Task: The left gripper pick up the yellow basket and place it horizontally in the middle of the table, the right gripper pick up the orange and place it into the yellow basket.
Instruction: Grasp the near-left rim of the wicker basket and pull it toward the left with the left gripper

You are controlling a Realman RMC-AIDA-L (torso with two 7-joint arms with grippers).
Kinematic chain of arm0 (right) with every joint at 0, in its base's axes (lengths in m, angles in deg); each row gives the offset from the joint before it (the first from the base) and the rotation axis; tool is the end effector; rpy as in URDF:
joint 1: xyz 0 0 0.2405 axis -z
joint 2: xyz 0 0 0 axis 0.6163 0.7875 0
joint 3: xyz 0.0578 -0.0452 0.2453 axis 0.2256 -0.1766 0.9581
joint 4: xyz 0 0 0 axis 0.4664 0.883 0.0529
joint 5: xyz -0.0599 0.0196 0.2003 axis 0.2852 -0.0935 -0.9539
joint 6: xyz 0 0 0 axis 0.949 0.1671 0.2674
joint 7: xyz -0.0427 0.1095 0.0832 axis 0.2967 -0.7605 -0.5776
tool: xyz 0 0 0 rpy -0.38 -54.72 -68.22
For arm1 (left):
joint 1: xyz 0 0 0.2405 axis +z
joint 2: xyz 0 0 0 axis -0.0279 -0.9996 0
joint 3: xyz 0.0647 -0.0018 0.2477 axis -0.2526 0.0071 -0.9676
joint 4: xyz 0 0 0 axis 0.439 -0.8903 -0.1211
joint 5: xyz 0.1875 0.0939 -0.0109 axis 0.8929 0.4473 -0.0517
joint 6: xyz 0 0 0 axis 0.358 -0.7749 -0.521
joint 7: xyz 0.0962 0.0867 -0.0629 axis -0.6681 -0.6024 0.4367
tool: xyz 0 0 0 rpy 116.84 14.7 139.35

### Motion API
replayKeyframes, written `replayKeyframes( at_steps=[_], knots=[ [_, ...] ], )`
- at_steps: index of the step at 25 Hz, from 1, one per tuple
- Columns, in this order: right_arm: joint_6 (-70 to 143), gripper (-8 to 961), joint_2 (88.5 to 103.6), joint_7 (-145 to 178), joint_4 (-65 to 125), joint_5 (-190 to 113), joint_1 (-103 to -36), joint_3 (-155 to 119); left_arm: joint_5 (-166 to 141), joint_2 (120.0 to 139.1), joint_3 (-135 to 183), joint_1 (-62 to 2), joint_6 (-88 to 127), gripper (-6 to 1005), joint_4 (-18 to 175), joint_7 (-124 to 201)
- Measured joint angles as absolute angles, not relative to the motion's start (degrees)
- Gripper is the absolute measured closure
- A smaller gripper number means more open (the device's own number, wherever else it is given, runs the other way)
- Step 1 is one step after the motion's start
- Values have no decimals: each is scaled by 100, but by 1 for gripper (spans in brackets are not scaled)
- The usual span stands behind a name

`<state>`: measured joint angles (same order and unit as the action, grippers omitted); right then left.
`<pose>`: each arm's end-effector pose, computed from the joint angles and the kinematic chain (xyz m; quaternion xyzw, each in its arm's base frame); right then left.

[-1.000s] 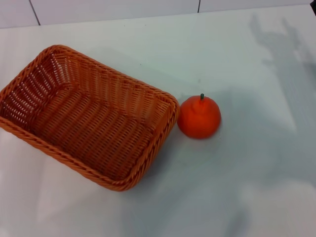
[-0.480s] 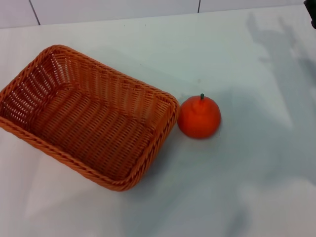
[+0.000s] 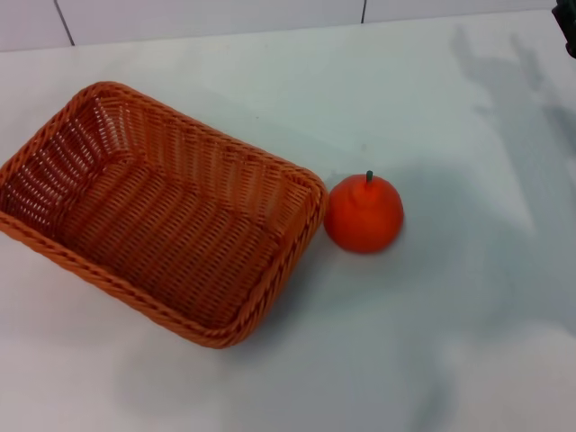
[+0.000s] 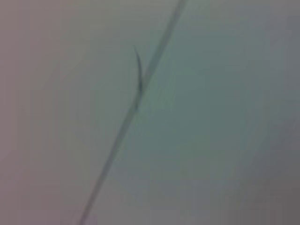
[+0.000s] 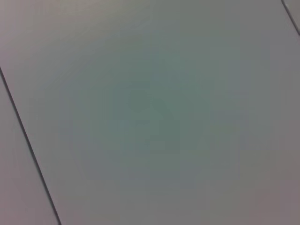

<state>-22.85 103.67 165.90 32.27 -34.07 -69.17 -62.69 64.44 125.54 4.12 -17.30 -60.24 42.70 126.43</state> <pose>0.3352 0.3551 0.0204 -0.3621 -0.5702 -0.5982 0.4312 -0.3371 0.3122 0.1462 -0.7567 -0.3282 -0.4288 0.3685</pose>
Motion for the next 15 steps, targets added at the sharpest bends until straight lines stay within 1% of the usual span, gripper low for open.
replayKeyframes(
  at_steps=[2,3,4,8,14,15],
  knots=[
    [-2281,83,10367,16590,3227,-3409,-6916,-6268,7369,12376,392,-2042,-6055,322,3838,13189],
    [-2281,83,10367,16590,3227,-3410,-6916,-6267,7698,12335,347,-2168,-6069,324,3671,13395],
    [-2281,83,10367,16590,3227,-3412,-6913,-6266,7698,12335,347,-2168,-6069,325,3671,13395],
    [-2280,82,10368,16590,3227,-3418,-6882,-6266,8818,12255,77,-2600,-6022,331,3190,14131],
    [-2280,82,10367,16590,3266,-3419,-6828,-6267,9942,12246,-293,-3154,-6025,300,2897,14822],
    [-2280,82,10367,16590,3284,-3419,-6826,-6265,10094,12243,-383,-3217,-5998,262,2879,14929]
  ],
)
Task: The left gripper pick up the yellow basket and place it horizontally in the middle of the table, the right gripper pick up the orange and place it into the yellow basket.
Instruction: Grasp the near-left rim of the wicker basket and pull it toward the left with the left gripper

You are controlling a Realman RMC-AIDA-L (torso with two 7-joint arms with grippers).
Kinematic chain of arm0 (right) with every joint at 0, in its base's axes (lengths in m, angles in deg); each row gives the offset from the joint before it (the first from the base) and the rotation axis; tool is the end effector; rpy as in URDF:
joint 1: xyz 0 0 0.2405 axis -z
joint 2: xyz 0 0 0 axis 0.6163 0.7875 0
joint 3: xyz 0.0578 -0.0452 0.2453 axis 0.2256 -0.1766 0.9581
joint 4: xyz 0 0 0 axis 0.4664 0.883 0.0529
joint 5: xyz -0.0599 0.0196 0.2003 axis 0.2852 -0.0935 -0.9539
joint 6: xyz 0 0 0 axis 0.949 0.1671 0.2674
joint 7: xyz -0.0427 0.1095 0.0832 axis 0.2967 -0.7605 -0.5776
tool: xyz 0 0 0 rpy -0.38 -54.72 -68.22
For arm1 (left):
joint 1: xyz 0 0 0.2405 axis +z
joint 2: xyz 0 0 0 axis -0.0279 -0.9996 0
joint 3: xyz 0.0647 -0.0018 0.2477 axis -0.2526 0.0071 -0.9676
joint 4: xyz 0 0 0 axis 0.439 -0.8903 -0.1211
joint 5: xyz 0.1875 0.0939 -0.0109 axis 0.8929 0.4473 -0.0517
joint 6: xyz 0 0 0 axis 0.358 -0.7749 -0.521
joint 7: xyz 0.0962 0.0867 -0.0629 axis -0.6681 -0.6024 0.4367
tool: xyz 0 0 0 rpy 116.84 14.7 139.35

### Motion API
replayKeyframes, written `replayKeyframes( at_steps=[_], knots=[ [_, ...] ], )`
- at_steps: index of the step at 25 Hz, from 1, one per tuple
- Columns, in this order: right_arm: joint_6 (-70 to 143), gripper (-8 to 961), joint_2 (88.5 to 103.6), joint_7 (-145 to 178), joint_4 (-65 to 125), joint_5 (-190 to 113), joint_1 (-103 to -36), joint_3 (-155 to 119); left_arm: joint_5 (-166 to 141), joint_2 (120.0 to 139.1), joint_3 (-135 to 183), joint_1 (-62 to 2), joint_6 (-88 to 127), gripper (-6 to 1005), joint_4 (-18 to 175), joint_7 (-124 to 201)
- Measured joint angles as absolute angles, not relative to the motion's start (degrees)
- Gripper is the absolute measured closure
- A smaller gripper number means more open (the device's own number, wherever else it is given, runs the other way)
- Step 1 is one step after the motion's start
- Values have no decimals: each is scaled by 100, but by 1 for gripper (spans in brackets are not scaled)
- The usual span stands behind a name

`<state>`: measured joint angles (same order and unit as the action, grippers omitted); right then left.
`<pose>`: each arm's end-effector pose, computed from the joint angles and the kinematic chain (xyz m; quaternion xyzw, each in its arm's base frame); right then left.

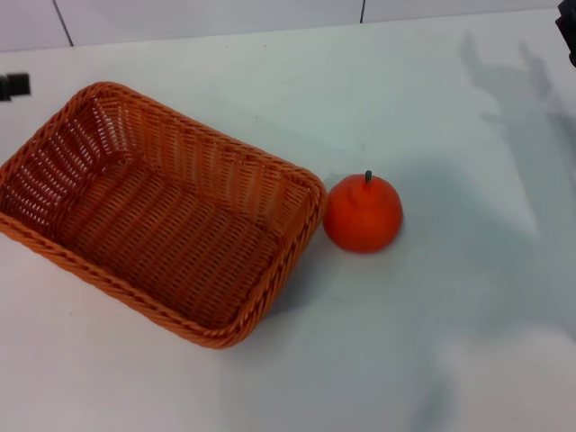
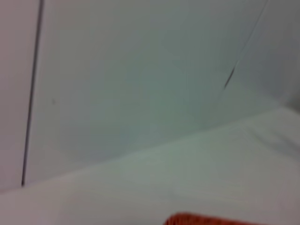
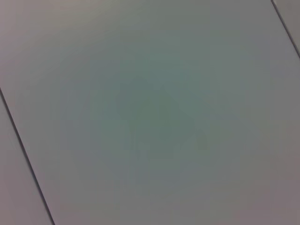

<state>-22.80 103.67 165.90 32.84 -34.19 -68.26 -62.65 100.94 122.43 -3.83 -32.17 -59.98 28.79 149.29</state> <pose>0.3425 0.3481 0.0186 -0.3715 -0.5662 -0.6013 0.4241 -0.2806 0.3822 0.1352 -0.8811 -0.3685 -0.1538 0.2533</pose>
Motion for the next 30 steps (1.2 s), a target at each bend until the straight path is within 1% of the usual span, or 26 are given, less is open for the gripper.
replayKeyframes(
  at_steps=[4,14,19,29,30],
  knots=[
    [-2281,82,10362,16590,3301,-3419,-6826,-6260,10816,12259,-635,-3506,-5866,112,2872,15332],
    [-2113,83,10359,16590,3307,-3419,-6861,-6258,12393,12500,-931,-4067,-5213,116,3225,15708],
    [-2038,82,10362,16590,3291,-3419,-6894,-6258,12685,12515,-1039,-4251,-5091,127,3445,15737],
    [-1818,82,10368,16590,3266,-3419,-6943,-6258,12721,12567,-1600,-4313,-4907,150,3546,15797],
    [-1800,82,10368,16590,3273,-3419,-6957,-6258,12722,12571,-1596,-4327,-4892,190,3533,15797]
  ],
)
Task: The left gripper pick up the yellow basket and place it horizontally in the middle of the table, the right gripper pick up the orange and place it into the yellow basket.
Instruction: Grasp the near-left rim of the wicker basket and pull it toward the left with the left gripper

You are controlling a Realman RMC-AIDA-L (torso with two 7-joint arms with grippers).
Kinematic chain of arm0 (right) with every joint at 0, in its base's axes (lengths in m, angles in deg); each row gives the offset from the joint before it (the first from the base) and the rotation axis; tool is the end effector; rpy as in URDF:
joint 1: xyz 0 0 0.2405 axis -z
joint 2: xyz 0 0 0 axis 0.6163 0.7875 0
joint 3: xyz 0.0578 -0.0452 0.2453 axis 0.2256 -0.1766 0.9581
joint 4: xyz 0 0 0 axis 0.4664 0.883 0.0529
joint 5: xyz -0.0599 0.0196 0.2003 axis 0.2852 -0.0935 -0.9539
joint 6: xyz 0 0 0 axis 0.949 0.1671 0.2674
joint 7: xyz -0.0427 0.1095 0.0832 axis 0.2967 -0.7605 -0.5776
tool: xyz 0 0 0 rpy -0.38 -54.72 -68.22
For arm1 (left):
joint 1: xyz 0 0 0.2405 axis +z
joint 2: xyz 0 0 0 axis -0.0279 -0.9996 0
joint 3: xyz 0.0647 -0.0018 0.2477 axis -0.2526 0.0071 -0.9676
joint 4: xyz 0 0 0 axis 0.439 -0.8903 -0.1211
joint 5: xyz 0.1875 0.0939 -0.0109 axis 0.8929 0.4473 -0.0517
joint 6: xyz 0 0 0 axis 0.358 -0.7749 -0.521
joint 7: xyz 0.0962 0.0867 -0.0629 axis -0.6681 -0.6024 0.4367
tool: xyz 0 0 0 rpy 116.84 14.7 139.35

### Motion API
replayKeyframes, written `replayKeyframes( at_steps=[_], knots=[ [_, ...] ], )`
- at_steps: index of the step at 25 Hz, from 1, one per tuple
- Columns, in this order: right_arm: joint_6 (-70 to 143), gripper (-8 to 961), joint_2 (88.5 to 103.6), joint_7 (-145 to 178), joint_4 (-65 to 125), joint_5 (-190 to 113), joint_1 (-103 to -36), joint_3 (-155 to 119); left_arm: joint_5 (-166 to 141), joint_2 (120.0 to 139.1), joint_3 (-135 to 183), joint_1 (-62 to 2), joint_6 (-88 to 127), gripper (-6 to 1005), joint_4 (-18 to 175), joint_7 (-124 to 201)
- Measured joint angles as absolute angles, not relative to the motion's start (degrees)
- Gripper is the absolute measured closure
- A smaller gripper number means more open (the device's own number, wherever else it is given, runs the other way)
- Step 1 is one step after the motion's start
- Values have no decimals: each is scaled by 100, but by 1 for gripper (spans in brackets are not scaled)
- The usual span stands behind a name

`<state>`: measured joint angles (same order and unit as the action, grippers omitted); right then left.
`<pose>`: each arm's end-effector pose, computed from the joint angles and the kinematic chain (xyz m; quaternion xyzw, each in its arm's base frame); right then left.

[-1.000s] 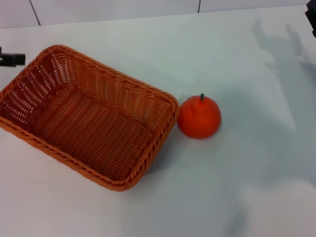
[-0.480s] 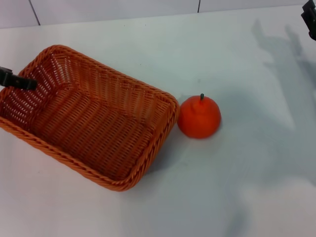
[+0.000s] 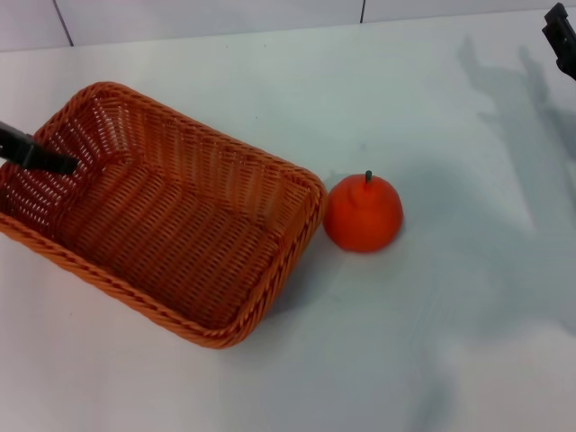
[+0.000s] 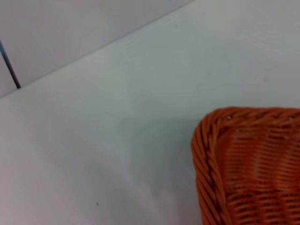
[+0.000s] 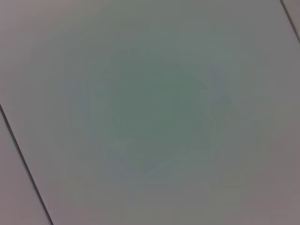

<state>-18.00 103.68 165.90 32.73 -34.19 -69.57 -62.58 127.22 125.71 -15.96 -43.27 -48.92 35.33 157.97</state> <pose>0.3441 0.3568 0.0121 -0.3949 -0.5706 -0.5967 0.4029 -0.2696 0.4188 0.0677 -0.8958 -0.3647 0.0900 0.2374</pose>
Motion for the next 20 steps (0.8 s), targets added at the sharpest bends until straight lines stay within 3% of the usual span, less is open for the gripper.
replayKeyframes(
  at_steps=[18,20],
  knots=[
    [-1590,83,10372,16575,3263,-3419,-7058,-6112,12812,12512,-1437,-4462,-4954,824,3540,15831],
    [-1526,83,10371,16574,3254,-3419,-7076,-6110,12770,12510,-1164,-4455,-4973,824,3465,15845]
  ],
)
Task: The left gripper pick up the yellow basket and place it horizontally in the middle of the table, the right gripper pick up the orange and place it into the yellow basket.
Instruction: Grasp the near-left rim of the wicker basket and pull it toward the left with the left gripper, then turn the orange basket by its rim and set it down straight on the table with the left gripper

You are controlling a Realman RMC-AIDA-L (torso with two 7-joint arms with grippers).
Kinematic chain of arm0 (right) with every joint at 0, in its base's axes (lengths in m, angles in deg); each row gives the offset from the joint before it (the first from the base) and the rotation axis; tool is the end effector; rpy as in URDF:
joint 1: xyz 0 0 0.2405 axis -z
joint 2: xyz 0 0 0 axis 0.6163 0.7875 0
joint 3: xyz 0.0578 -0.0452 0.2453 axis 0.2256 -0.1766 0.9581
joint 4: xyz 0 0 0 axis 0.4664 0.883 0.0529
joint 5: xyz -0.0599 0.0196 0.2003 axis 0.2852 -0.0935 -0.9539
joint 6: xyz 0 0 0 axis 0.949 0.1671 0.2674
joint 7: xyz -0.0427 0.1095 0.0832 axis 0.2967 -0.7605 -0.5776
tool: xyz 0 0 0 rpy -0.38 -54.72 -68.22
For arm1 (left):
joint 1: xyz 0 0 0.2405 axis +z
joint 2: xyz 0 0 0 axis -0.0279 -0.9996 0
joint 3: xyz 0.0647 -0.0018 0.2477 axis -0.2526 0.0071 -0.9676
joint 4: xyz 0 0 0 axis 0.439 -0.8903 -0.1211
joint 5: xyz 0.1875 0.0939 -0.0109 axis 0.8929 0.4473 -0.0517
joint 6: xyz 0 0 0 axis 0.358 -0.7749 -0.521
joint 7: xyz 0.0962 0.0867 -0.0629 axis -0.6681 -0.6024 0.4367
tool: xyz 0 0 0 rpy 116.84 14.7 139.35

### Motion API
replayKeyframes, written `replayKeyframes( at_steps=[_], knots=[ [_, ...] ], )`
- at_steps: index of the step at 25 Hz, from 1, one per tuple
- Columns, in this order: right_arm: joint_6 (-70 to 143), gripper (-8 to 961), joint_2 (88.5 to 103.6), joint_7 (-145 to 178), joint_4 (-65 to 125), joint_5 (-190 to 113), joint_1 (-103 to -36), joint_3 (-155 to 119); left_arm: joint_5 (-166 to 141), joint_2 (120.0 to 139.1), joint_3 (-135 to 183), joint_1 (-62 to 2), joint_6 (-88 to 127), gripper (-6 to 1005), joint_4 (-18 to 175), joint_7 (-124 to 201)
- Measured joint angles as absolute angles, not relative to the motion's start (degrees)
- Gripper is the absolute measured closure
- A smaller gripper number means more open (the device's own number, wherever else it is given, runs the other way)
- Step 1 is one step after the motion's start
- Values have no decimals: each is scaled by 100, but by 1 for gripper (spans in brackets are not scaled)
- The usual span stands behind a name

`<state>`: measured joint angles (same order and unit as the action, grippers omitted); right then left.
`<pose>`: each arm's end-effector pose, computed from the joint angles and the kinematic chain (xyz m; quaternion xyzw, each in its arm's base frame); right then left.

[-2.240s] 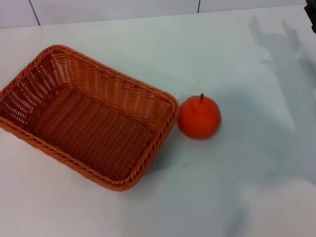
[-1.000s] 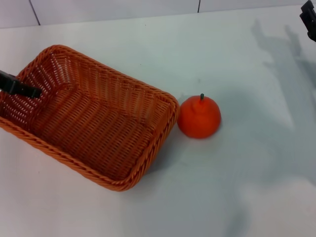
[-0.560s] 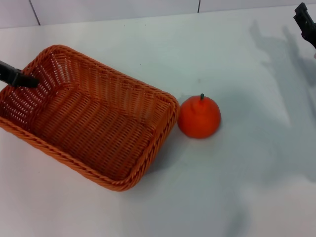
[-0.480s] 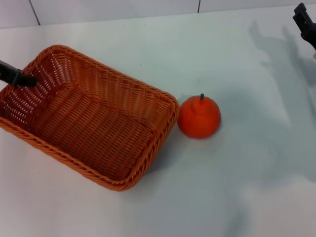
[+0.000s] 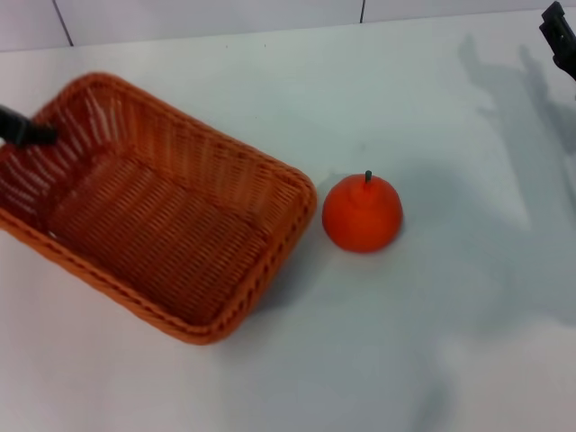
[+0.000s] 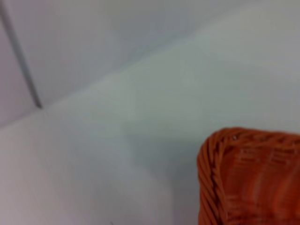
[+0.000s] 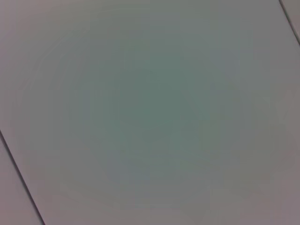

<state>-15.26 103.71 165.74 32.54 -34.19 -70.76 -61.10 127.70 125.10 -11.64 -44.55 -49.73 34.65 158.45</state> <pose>0.3436 0.3643 0.0113 -0.4093 -0.5637 -0.5973 0.3974 -0.2636 0.4263 0.0822 -0.8891 -0.3755 0.0643 0.2535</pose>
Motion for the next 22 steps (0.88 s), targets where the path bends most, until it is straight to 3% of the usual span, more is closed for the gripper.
replayKeyframes(
  at_steps=[12,14,22],
  knots=[
    [-1448,82,10357,16572,3251,-3419,-7102,-5963,12375,12517,915,-4175,-5374,825,3238,16527],
    [-1422,82,10353,16572,3249,-3419,-7120,-5944,11692,12602,1011,-3755,-5582,825,3132,16720],
    [-1328,82,10341,16572,3244,-3419,-7211,-5941,10923,12967,1024,-3138,-5444,825,3013,16903]
  ],
)
